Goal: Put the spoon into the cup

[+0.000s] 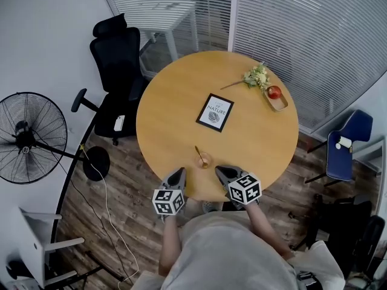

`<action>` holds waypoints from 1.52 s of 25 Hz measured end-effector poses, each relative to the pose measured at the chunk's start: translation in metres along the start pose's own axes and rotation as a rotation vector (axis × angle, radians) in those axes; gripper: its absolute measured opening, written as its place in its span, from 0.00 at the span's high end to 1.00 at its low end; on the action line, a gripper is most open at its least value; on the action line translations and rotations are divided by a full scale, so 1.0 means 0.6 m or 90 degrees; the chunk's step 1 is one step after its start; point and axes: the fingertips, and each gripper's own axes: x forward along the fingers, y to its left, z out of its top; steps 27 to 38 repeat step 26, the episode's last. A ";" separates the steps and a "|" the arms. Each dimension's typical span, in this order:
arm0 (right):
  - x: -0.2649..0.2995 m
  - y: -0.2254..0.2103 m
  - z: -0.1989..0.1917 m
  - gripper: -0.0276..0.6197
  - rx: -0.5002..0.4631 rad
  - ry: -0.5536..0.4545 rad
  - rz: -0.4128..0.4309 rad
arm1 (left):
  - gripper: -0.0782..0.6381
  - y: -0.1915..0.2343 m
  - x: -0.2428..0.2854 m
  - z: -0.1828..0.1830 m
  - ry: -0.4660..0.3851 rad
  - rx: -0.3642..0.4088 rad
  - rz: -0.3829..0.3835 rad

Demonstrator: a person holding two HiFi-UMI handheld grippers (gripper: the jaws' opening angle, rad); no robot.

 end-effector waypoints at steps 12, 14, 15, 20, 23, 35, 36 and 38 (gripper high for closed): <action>-0.005 0.006 0.006 0.96 -0.009 -0.014 0.003 | 0.88 -0.003 -0.006 -0.003 -0.002 0.002 0.001; -0.004 0.006 0.006 0.96 -0.008 -0.014 0.004 | 0.88 -0.004 -0.005 -0.004 -0.001 0.002 0.000; -0.004 0.006 0.006 0.96 -0.007 -0.015 0.004 | 0.88 -0.004 -0.005 -0.004 -0.001 0.002 0.000; -0.003 0.008 0.002 0.96 -0.006 -0.011 0.005 | 0.88 0.000 -0.010 -0.001 -0.010 0.000 0.009; -0.003 0.008 0.003 0.96 -0.004 -0.014 0.007 | 0.88 0.000 -0.010 -0.001 -0.013 -0.002 0.010; -0.004 0.008 0.005 0.96 -0.002 -0.021 0.009 | 0.88 -0.001 -0.008 -0.001 -0.013 0.001 0.009; -0.004 0.008 0.005 0.96 -0.002 -0.021 0.009 | 0.88 -0.001 -0.008 -0.001 -0.013 0.001 0.009; -0.004 0.008 0.005 0.96 -0.002 -0.021 0.009 | 0.88 -0.001 -0.008 -0.001 -0.013 0.001 0.009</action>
